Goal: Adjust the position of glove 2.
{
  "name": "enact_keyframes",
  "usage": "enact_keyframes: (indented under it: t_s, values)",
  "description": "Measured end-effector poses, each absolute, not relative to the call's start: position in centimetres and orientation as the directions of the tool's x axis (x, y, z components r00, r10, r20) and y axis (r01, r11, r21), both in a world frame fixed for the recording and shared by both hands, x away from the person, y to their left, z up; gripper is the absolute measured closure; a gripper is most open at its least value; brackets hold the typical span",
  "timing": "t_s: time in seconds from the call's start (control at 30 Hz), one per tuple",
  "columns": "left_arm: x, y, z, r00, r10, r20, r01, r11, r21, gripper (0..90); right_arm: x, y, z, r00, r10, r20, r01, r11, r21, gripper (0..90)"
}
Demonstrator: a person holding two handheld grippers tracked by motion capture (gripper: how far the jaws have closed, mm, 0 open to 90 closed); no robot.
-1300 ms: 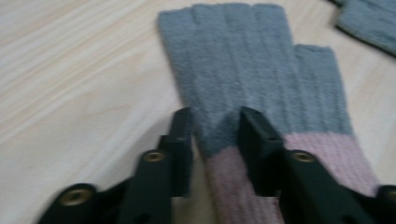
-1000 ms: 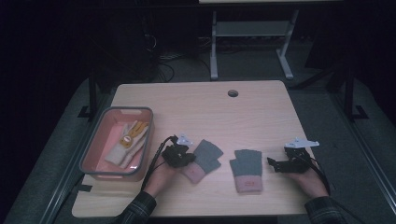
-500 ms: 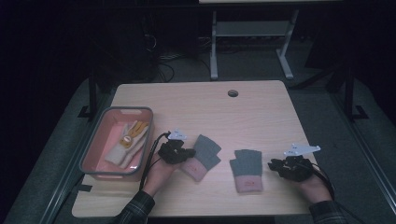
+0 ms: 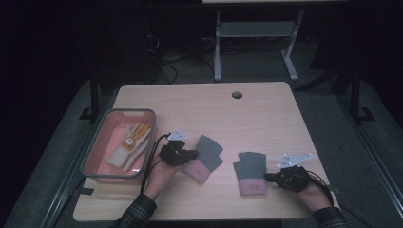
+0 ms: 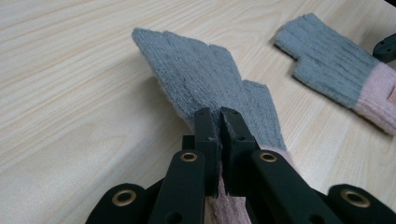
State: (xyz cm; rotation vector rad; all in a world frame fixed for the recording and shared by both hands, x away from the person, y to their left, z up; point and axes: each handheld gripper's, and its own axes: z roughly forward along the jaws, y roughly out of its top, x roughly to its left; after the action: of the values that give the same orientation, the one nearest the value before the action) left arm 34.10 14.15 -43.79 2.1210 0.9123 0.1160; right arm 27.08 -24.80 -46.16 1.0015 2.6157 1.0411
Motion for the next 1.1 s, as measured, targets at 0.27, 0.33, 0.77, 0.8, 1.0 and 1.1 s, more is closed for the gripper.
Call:
enact_keyframes:
  t_s: [0.27,0.33,0.77,0.8,1.0,1.1]
  values:
    - [34.2,14.2,-43.7,0.732,0.642,-0.226,0.574,-0.403,0.713,86.1,27.4,-23.2,-46.2,-0.790,0.605,0.098,0.506,0.555,0.660,90.0]
    - [34.2,14.2,-43.8,0.735,0.640,-0.225,0.573,-0.409,0.710,86.1,27.4,-22.7,-46.2,-0.798,0.594,0.103,0.501,0.558,0.662,90.0]
    - [35.4,13.7,-43.3,0.722,0.644,-0.252,0.575,-0.358,0.735,86.1,27.9,-20.6,-46.3,-0.820,0.561,0.113,0.479,0.565,0.672,90.0]
    - [35.4,13.6,-43.2,0.722,0.643,-0.255,0.575,-0.354,0.737,86.1,28.0,-20.6,-46.3,-0.820,0.561,0.115,0.479,0.563,0.673,90.0]
    - [35.3,13.3,-43.1,0.728,0.620,-0.292,0.588,-0.345,0.732,86.1,28.4,-19.8,-46.4,-0.825,0.547,0.142,0.484,0.552,0.679,90.0]
    - [35.1,13.1,-42.8,0.730,0.617,-0.294,0.582,-0.334,0.742,86.1,28.6,-19.2,-46.4,-0.835,0.533,0.137,0.470,0.562,0.680,90.0]
